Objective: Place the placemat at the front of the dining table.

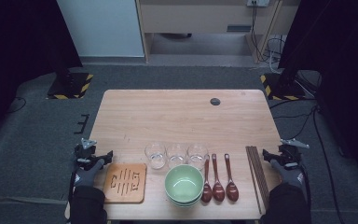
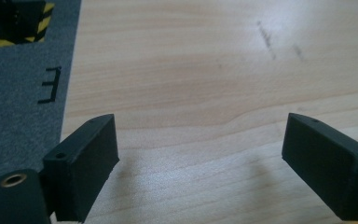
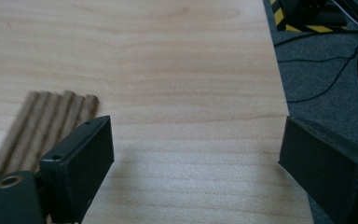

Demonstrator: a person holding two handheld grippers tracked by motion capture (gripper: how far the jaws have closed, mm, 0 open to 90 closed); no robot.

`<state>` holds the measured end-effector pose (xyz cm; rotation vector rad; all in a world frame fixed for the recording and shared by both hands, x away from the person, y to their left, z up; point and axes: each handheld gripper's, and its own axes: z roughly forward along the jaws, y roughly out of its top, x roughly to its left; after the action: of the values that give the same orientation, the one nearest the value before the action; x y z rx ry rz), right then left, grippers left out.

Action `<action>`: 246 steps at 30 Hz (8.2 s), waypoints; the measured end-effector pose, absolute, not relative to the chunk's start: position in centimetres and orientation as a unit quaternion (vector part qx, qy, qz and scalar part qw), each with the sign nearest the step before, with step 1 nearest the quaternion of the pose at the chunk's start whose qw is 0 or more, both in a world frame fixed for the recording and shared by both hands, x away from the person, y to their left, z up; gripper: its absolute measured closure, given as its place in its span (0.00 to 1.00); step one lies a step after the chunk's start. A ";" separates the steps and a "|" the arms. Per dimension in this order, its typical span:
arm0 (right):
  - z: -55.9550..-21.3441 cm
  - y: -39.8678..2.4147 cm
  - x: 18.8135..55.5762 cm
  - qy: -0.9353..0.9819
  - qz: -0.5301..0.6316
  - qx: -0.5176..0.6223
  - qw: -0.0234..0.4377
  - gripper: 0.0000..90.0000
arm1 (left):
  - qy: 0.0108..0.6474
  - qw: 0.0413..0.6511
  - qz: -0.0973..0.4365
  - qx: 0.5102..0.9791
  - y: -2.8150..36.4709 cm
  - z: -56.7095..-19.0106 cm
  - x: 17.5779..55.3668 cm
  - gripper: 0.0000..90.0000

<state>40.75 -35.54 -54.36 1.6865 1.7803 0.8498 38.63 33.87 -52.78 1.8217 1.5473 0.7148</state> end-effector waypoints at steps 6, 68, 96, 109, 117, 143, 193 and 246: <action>-52.9 -35.2 40.1 0.643 0.347 0.619 0.287 0.11 | 0.582 0.352 0.285 0.675 33.8 -51.5 37.1 0.13; -35.4 -18.1 38.2 0.632 0.525 0.439 0.365 0.05 | 0.532 0.448 0.330 0.638 32.0 -45.0 32.5 0.13; -34.3 -6.4 38.1 0.677 0.548 0.366 0.329 0.03 | 0.534 0.433 0.322 0.651 32.3 -46.3 33.1 0.11; -34.6 -2.4 37.6 0.693 0.553 0.347 0.308 0.02 | 0.536 0.430 0.318 0.653 32.5 -46.7 33.3 0.10; -35.0 0.7 36.8 0.704 0.556 0.332 0.291 0.00 | 0.535 0.429 0.316 0.655 32.5 -46.9 33.4 0.10; -40.0 7.8 34.0 0.735 0.553 0.331 0.213 0.01 | 0.534 0.428 0.311 0.659 32.7 -47.3 33.6 0.11; -51.2 11.2 31.0 0.811 0.443 0.354 0.142 0.03 | 0.511 0.364 0.249 0.738 30.0 -51.5 33.9 0.10; -54.2 12.0 32.3 0.808 0.385 0.424 0.140 0.00 | 0.521 0.371 0.186 0.745 30.2 -54.0 34.6 0.04</action>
<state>32.33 11.96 -54.18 1.2247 2.3335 1.1120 34.61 30.16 -53.98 1.9114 1.3367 0.4770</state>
